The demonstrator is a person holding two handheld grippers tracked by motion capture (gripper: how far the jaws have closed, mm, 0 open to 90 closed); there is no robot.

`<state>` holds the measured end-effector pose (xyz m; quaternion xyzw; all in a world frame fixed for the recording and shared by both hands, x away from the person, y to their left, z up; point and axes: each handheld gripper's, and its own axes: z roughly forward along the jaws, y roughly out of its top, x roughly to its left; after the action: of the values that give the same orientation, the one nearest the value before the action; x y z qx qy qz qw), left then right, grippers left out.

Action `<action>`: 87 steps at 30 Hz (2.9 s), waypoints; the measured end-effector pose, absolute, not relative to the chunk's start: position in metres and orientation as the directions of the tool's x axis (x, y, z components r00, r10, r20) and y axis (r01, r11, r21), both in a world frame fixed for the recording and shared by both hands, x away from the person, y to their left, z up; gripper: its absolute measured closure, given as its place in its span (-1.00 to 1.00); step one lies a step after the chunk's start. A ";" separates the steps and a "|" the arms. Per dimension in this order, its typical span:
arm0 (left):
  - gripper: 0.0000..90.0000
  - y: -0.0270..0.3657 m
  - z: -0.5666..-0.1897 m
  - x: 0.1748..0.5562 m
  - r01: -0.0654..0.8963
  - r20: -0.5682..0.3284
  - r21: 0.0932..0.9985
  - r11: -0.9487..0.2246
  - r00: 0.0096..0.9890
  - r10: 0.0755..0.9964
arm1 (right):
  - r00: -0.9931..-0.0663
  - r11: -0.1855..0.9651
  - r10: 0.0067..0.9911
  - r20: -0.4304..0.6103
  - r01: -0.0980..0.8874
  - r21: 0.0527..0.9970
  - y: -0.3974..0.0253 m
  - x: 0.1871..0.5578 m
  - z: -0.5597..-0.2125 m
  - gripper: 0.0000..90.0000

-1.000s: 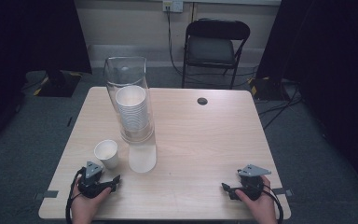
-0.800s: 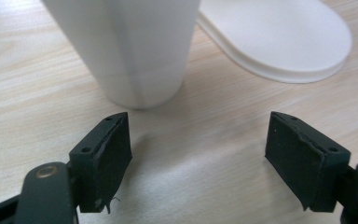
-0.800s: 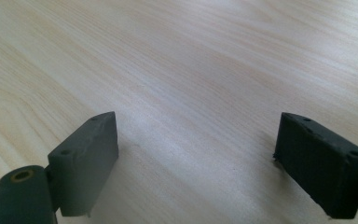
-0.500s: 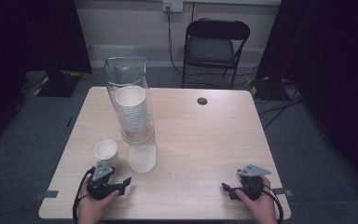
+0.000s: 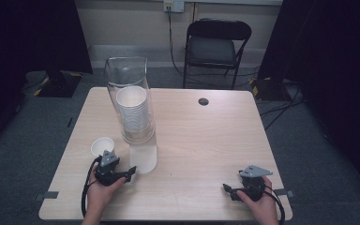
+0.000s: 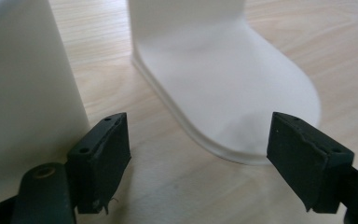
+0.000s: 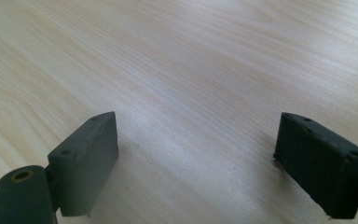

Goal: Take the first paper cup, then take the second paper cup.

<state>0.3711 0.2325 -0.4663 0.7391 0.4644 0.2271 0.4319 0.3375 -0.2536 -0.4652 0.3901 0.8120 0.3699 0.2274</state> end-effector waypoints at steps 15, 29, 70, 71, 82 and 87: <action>-0.57 0.217 -0.442 0.360 0.412 -0.042 0.884 -0.222 0.542 0.839 | -0.595 0.424 0.800 -0.082 0.463 0.779 -0.254 0.338 -0.465 -0.72; -0.60 0.210 -0.417 0.361 0.362 -0.050 0.916 -0.174 0.532 0.845 | -0.595 0.425 0.799 -0.082 0.463 0.778 -0.254 0.338 -0.465 -0.72; -0.28 0.185 -0.391 0.381 0.149 0.032 0.981 -0.121 0.493 0.869 | -0.595 0.424 0.800 -0.081 0.464 0.778 -0.254 0.338 -0.465 -0.72; -0.27 0.186 -0.391 0.381 0.147 0.036 0.981 -0.125 0.496 0.868 | -0.595 0.424 0.800 -0.081 0.464 0.778 -0.254 0.338 -0.465 -0.72; -0.24 0.185 -0.398 0.378 0.104 0.059 0.987 -0.125 0.485 0.872 | -0.596 0.425 0.799 -0.081 0.463 0.777 -0.254 0.338 -0.465 -0.72; -0.23 0.184 -0.399 0.377 0.097 0.067 0.987 -0.130 0.485 0.872 | -0.596 0.425 0.799 -0.082 0.463 0.777 -0.254 0.338 -0.465 -0.72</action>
<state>0.3772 0.1836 -0.3994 0.6638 0.3649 0.3524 0.5495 0.3384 -0.2537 -0.4651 0.3880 0.8132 0.3698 0.2268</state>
